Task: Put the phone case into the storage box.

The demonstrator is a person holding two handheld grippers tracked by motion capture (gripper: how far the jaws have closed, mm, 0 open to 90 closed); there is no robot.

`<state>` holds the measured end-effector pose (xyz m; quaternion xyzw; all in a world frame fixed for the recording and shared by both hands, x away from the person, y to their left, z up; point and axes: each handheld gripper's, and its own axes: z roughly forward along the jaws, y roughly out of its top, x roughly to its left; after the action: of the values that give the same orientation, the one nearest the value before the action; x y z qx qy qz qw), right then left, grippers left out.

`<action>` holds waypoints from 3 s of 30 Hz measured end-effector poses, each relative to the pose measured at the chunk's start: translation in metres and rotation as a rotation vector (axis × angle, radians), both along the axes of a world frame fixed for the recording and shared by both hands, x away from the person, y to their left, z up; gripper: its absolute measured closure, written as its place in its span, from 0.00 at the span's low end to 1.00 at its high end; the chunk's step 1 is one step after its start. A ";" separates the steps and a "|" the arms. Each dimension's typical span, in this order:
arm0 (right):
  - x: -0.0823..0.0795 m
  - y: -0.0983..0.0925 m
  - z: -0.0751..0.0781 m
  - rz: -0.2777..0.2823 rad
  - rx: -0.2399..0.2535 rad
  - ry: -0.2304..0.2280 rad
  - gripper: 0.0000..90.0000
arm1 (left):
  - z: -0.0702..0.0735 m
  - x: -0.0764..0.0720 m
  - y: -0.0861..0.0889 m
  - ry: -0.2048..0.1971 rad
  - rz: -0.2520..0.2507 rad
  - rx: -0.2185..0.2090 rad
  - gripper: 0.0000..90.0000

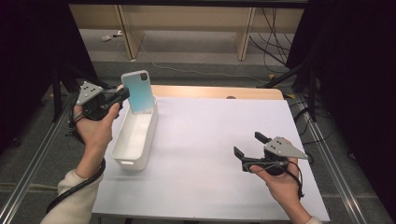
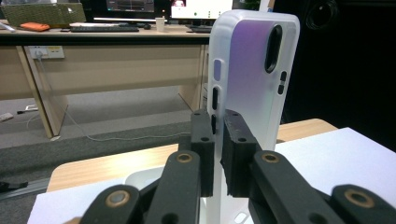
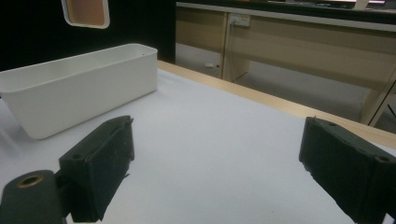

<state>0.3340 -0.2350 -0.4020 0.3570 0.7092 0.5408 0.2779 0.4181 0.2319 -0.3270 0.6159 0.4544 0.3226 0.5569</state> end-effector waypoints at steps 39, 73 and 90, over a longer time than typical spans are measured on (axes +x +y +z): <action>0.000 -0.002 -0.002 0.005 -0.007 0.017 0.13 | -0.015 0.029 0.021 0.020 0.015 0.025 0.93; -0.001 -0.003 0.000 -0.004 -0.018 0.017 0.14 | -0.026 0.056 0.021 0.049 0.008 0.034 0.93; 0.000 -0.003 -0.001 0.000 -0.010 0.015 0.14 | -0.032 0.068 0.019 0.072 0.010 0.053 0.93</action>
<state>0.3339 -0.2378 -0.4034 0.3593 0.7139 0.5347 0.2744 0.4865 0.2510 -0.3587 0.6392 0.4686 0.3150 0.5221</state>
